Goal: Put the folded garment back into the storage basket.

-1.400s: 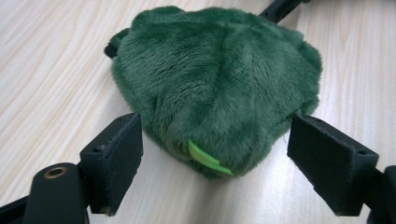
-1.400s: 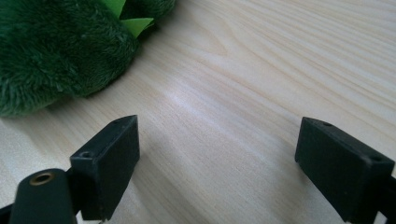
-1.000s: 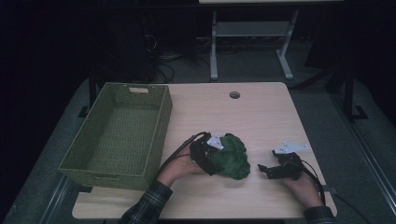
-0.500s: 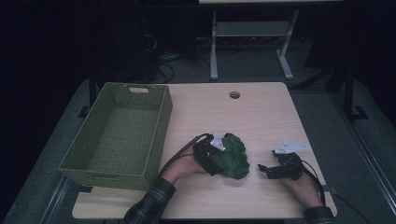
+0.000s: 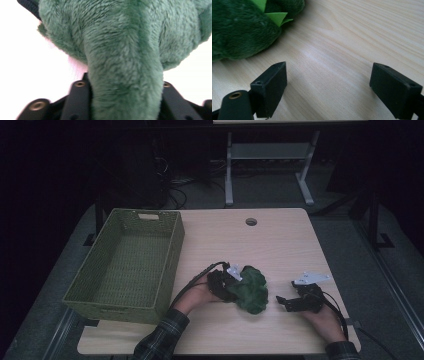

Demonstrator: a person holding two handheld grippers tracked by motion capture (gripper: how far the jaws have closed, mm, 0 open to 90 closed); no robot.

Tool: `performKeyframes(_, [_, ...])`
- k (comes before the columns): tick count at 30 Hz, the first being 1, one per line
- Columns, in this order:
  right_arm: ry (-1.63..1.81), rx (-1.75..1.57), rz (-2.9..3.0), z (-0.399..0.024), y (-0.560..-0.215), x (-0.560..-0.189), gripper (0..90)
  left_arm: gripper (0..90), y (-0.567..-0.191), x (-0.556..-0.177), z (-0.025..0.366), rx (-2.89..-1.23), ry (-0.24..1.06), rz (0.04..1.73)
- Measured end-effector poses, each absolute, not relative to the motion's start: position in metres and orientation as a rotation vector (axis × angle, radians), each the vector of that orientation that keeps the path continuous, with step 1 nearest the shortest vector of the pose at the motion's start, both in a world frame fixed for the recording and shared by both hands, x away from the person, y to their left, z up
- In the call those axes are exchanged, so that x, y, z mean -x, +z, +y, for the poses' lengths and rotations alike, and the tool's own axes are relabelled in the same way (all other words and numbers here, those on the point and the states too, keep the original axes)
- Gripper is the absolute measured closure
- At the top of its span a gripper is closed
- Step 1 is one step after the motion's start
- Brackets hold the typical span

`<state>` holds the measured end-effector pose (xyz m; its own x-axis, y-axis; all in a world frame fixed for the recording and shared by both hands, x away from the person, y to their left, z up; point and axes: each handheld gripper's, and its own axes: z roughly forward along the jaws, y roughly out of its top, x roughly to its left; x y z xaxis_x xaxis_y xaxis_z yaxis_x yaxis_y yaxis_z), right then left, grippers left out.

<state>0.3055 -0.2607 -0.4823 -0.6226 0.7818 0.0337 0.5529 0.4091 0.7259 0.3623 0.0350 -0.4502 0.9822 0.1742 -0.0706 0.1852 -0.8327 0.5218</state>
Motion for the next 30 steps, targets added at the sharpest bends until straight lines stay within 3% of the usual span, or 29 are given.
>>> performKeyframes(15, [1.038,-1.159,2.358,-0.261,-0.482,-0.305,13.9,76.3,-0.432,-0.361,0.042,-2.557,-0.037,0.313])
performKeyframes(30, [1.039,-1.160,2.356,-0.261,-0.482,-0.305,13.9,76.3,-0.384,-0.356,0.060,-2.515,0.001,0.371])
